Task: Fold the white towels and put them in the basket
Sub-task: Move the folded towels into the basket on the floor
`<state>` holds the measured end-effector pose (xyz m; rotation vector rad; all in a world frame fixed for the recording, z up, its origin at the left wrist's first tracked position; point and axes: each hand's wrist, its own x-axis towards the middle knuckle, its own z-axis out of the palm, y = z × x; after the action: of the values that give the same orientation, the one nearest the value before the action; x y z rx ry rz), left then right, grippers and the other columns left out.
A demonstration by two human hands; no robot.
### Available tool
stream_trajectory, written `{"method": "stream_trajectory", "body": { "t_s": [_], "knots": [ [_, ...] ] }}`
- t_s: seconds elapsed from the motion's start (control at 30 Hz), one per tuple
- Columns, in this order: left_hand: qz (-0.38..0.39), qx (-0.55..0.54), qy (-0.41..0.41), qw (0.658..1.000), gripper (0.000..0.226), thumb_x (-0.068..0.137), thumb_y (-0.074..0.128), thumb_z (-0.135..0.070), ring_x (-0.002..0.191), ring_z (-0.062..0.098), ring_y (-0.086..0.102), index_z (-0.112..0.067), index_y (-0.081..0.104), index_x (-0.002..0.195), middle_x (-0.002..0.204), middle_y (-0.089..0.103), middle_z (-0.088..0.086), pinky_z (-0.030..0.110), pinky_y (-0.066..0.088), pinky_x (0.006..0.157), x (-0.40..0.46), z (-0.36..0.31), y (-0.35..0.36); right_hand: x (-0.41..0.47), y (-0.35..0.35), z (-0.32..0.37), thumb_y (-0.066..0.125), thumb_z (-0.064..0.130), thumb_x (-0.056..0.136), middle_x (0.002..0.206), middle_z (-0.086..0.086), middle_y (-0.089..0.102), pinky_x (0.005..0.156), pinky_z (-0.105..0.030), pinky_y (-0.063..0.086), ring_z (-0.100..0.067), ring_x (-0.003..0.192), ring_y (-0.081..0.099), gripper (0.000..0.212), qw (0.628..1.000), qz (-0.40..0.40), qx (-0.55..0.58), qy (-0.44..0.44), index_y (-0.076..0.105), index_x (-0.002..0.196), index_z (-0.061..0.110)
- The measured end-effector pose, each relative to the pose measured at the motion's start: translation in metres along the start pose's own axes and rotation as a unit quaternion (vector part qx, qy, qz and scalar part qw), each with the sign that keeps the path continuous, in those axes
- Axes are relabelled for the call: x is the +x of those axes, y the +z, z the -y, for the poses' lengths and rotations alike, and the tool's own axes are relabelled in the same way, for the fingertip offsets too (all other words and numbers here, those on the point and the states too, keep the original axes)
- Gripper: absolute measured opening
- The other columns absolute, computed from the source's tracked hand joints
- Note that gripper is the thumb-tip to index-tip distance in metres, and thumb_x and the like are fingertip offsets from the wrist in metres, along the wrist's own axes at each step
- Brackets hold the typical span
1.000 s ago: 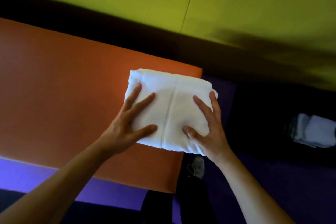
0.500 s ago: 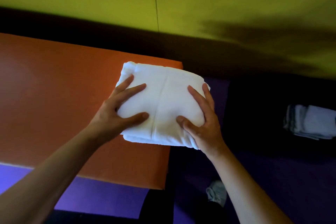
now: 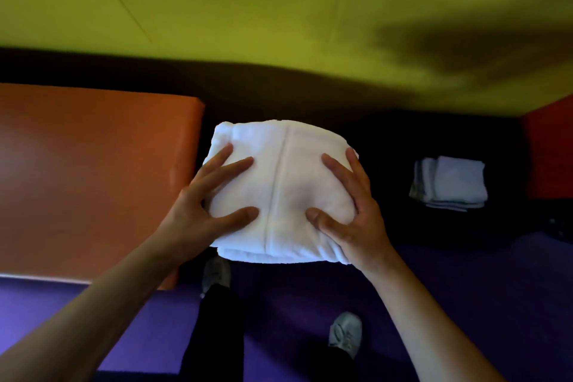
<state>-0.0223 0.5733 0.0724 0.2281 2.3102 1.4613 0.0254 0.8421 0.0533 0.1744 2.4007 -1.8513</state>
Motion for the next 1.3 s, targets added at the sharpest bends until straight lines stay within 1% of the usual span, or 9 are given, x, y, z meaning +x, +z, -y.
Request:
{"method": "stream_trajectory", "body": {
  "t_s": [0.13,0.27,0.4,0.53,0.7,0.83,1.03,1.2,1.3],
  "knots": [
    [0.004,0.006,0.009,1.000,0.069,0.072,0.081,-0.046,0.145,-0.014,0.018,-0.056,0.054,0.135,0.158,0.023,-0.034,0.011,0.032,0.102,0.002,-0.033,0.082,-0.036,-0.081,-0.020,0.082,0.042,0.075,0.162,0.024,0.013,0.111,-0.008,0.026,0.006,0.148,0.013,0.075,1.000,-0.006,-0.019,0.010,0.048,0.141,0.049],
    [0.027,-0.001,0.014,1.000,0.069,0.070,0.081,-0.052,0.142,-0.019,0.017,-0.059,0.053,0.133,0.157,0.022,-0.036,-0.004,0.033,0.093,0.012,-0.059,0.163,-0.067,-0.158,-0.046,0.083,0.040,0.076,0.162,0.026,0.012,0.104,0.002,0.024,0.008,0.148,0.012,0.074,0.999,-0.028,-0.029,0.025,0.048,0.141,0.050],
    [0.068,-0.016,0.004,0.998,0.070,0.071,0.081,-0.053,0.141,-0.021,0.017,-0.060,0.052,0.134,0.157,0.019,-0.039,0.014,0.033,0.100,0.028,-0.067,0.221,-0.084,-0.209,-0.072,0.082,0.045,0.074,0.160,0.031,0.011,0.103,-0.003,0.030,0.008,0.148,0.014,0.076,0.996,-0.046,-0.047,0.052,0.047,0.140,0.052],
    [0.092,-0.036,-0.004,0.995,0.070,0.072,0.081,-0.053,0.140,-0.022,0.017,-0.059,0.051,0.135,0.157,0.018,-0.039,0.014,0.034,0.100,0.049,-0.062,0.263,-0.084,-0.241,-0.096,0.079,0.051,0.070,0.159,0.033,0.011,0.104,-0.018,0.031,0.010,0.146,0.016,0.077,0.994,-0.054,-0.060,0.079,0.047,0.139,0.054],
    [0.103,-0.039,-0.003,0.994,0.070,0.073,0.080,-0.056,0.139,-0.024,0.017,-0.060,0.050,0.136,0.157,0.017,-0.039,0.011,0.037,0.098,0.083,-0.052,0.299,-0.066,-0.271,-0.131,0.077,0.056,0.069,0.160,0.031,0.012,0.103,-0.018,0.029,0.011,0.146,0.014,0.077,0.991,-0.059,-0.082,0.084,0.046,0.139,0.055],
    [0.113,-0.036,0.002,0.993,0.070,0.072,0.080,-0.056,0.136,-0.026,0.018,-0.060,0.051,0.135,0.157,0.017,-0.039,-0.003,0.039,0.091,0.124,-0.041,0.325,-0.041,-0.288,-0.172,0.084,0.050,0.072,0.161,0.028,0.016,0.102,-0.014,0.030,0.012,0.145,0.017,0.076,0.990,-0.079,-0.077,0.084,0.048,0.139,0.052],
    [0.133,-0.007,-0.004,0.991,0.070,0.068,0.081,-0.057,0.137,-0.024,0.018,-0.063,0.052,0.131,0.157,0.017,-0.039,0.015,0.041,0.102,0.189,-0.018,0.377,-0.009,-0.317,-0.249,0.085,0.026,0.076,0.161,0.024,0.020,0.103,-0.001,0.032,0.010,0.144,0.022,0.075,0.991,-0.100,-0.037,0.078,0.051,0.140,0.044],
    [0.219,0.074,0.031,0.972,0.072,0.071,0.089,-0.038,0.143,-0.016,0.018,-0.054,0.057,0.133,0.161,0.022,-0.027,0.002,0.027,0.105,0.273,0.001,0.415,0.001,-0.308,-0.321,0.079,0.039,0.071,0.160,0.024,0.020,0.099,0.001,0.032,0.014,0.140,0.024,0.075,0.971,-0.222,0.010,0.093,0.049,0.139,0.050],
    [0.297,0.195,0.081,0.931,0.072,0.073,0.089,-0.036,0.147,-0.006,0.019,-0.049,0.057,0.136,0.164,0.022,-0.018,0.010,0.018,0.113,0.329,0.008,0.437,0.001,-0.275,-0.357,0.081,0.037,0.075,0.160,0.024,0.017,0.102,-0.006,0.036,0.013,0.140,0.025,0.075,0.937,-0.317,0.053,0.135,0.047,0.139,0.053]
  ]
}}
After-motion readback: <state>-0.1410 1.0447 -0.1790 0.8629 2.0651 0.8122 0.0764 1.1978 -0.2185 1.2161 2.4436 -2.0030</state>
